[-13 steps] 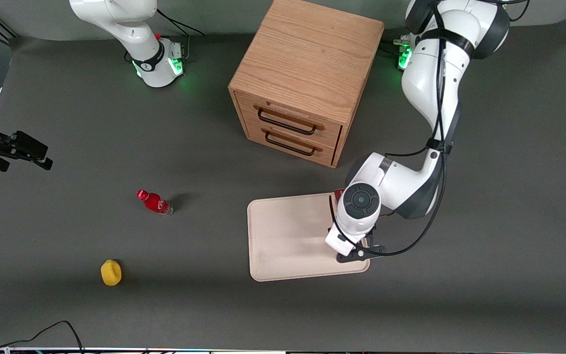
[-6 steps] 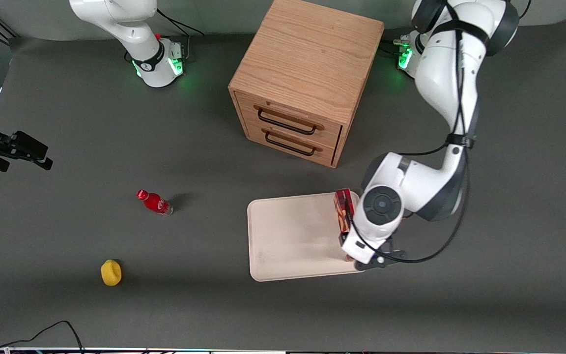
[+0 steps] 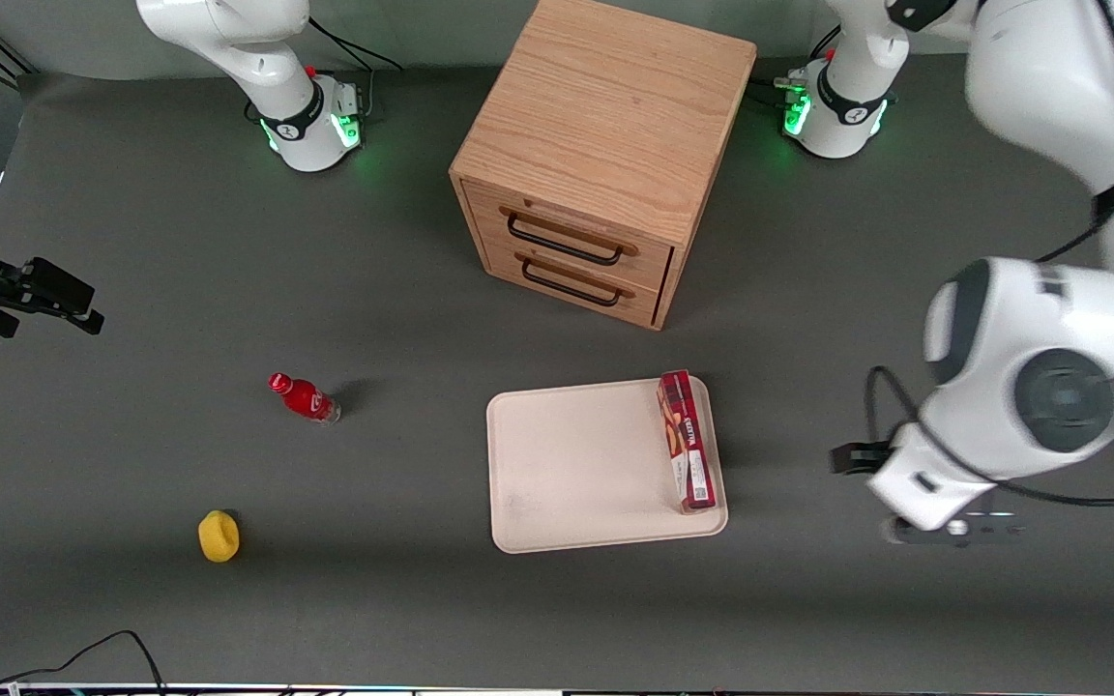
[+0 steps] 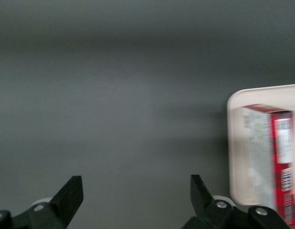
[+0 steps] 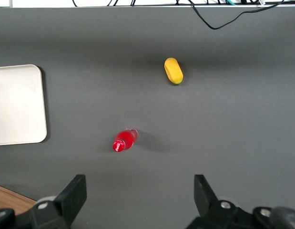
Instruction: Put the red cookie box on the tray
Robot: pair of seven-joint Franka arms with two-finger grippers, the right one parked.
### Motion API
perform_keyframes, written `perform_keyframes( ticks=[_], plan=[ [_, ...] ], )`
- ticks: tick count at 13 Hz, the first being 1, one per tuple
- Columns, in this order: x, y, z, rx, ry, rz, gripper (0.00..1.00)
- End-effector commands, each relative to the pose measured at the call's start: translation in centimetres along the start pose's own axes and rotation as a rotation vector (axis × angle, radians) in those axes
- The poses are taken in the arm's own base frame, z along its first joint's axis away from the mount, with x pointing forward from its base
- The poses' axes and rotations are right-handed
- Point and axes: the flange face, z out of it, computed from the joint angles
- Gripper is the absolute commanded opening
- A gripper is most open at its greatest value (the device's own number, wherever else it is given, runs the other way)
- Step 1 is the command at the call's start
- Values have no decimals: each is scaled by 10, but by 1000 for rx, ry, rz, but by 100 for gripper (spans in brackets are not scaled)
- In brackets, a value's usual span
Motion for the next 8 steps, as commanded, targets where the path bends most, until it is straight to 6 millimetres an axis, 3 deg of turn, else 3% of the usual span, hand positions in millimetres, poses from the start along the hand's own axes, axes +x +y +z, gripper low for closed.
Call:
perform_keyframes(
  ticks=[1,2,3,5,6,8],
  plan=[
    [-14,-39,0,0,-13,32,100],
    [-18,-55,-9,1,0,12,100],
    [-25,-84,-19,1,4,6,100],
    [-54,-136,-23,-10,-5,96,100],
    [-72,-146,-22,-8,5,95,100],
    [-105,-143,-22,-46,40,78,100]
  ],
)
